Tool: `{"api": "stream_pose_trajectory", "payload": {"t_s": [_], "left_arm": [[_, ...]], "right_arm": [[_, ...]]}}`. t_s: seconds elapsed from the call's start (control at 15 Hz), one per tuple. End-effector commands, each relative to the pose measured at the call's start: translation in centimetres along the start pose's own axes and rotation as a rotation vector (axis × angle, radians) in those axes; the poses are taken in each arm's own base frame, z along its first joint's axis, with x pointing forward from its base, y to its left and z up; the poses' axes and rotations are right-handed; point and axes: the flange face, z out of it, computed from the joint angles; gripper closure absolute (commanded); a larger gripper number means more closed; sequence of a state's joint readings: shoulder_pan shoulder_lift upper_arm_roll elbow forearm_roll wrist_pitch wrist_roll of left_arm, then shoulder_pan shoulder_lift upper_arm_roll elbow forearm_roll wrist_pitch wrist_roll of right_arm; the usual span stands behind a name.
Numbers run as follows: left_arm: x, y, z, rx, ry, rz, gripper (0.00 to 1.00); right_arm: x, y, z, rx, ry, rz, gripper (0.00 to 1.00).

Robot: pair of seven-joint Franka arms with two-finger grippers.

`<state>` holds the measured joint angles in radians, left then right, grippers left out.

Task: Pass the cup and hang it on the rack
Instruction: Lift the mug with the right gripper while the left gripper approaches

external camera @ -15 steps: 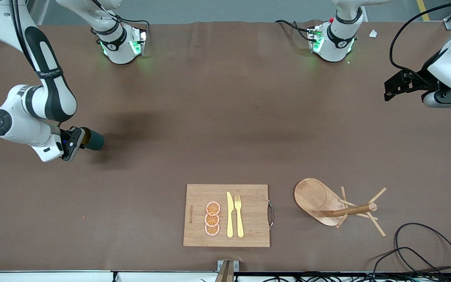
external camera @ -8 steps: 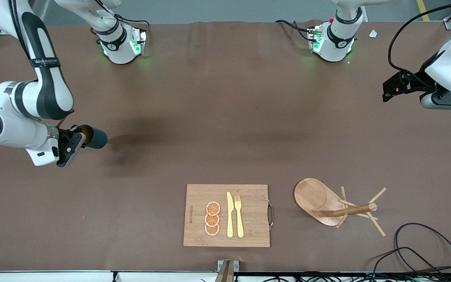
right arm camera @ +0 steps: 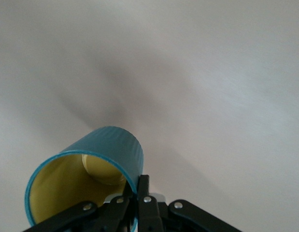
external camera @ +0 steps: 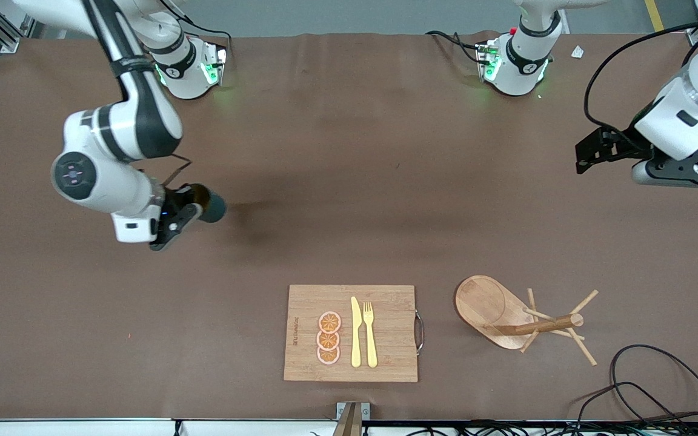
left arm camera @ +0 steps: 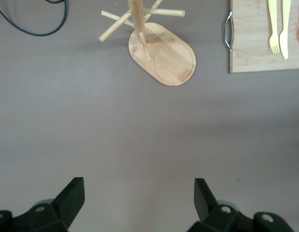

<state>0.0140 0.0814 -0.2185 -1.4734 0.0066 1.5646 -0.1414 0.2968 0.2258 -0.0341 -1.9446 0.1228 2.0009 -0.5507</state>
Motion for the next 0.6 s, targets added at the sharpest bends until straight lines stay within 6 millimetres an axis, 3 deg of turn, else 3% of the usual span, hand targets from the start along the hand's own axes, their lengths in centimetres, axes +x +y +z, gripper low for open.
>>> {"api": "stream_pose_trajectory", "payload": {"t_s": [0.0, 0.33, 0.53], "left_arm": [[0.6, 2.7, 1.0, 0.003, 0.007, -0.047, 0.00], [1.7, 5.5, 3.1, -0.003, 0.011, -0.116, 0.00], [2.5, 6.0, 4.1, -0.012, 0.021, -0.135, 0.00]], "right_arm": [[3.5, -6.1, -1.2, -0.014, 0.045, 0.067, 1.00], [10.7, -17.2, 1.7, -0.042, 0.095, 0.252, 1.00], [15.1, -22.1, 3.2, -0.042, 0.117, 0.353, 1.00]]}}
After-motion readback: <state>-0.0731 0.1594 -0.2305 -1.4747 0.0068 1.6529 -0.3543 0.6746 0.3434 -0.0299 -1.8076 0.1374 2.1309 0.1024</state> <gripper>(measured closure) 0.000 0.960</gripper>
